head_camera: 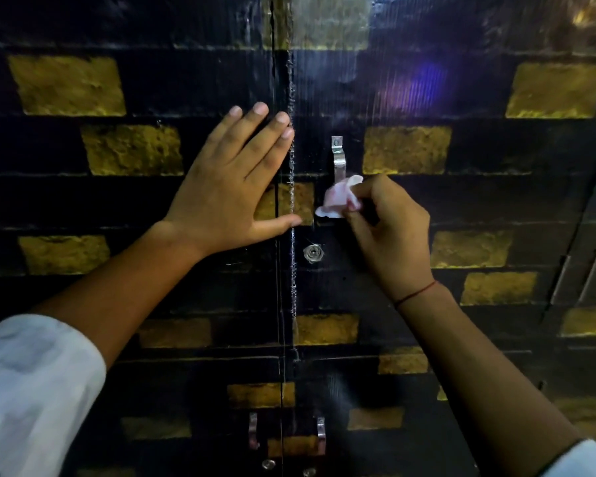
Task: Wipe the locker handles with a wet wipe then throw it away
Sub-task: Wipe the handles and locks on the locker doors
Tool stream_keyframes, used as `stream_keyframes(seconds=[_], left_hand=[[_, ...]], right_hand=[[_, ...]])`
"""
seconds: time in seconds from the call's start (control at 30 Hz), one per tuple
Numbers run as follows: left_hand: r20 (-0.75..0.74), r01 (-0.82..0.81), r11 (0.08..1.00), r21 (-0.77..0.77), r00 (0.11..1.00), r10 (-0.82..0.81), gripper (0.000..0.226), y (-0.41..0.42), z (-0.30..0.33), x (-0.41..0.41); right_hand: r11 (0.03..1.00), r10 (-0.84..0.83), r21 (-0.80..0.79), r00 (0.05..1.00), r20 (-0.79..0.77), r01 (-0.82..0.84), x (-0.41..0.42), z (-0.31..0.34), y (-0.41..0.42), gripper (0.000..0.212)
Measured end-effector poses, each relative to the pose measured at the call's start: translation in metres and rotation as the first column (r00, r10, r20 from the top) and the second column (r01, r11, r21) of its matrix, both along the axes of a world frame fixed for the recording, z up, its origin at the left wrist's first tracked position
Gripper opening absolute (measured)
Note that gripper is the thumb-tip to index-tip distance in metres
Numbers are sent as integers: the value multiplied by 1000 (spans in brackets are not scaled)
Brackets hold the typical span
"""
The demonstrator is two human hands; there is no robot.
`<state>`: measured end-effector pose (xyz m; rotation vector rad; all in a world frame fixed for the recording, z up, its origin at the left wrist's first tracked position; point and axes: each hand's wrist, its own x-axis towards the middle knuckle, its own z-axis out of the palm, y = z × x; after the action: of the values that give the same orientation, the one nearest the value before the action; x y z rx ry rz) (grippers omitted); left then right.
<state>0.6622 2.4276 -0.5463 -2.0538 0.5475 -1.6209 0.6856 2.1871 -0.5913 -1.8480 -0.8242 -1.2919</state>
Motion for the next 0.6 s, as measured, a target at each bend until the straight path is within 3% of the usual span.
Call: stream_keyframes(seconds=[0.13, 0.23, 0.33, 0.47, 0.6], left_hand=[[-10, 14, 997, -75, 1000, -14, 109, 11, -14, -6], [11, -13, 989, -147, 1000, 15, 115, 18, -28, -8], [18, -11, 987, -162, 1000, 15, 116, 21, -31, -8], [30, -16, 989, -146, 999, 21, 115, 20, -31, -8], [25, -42, 990, -132, 999, 46, 117, 18, -30, -9]], right_hand=[[991, -106, 112, 956, 274, 78, -23, 4, 9, 5], [953, -267, 5, 837, 477, 302, -23, 34, 38, 14], [829, -426, -98, 735, 528, 551, -6, 36, 50, 15], [822, -361, -191, 750, 555, 536, 2, 1, 29, 26], [797, -382, -200, 732, 564, 570, -2, -13, 25, 19]])
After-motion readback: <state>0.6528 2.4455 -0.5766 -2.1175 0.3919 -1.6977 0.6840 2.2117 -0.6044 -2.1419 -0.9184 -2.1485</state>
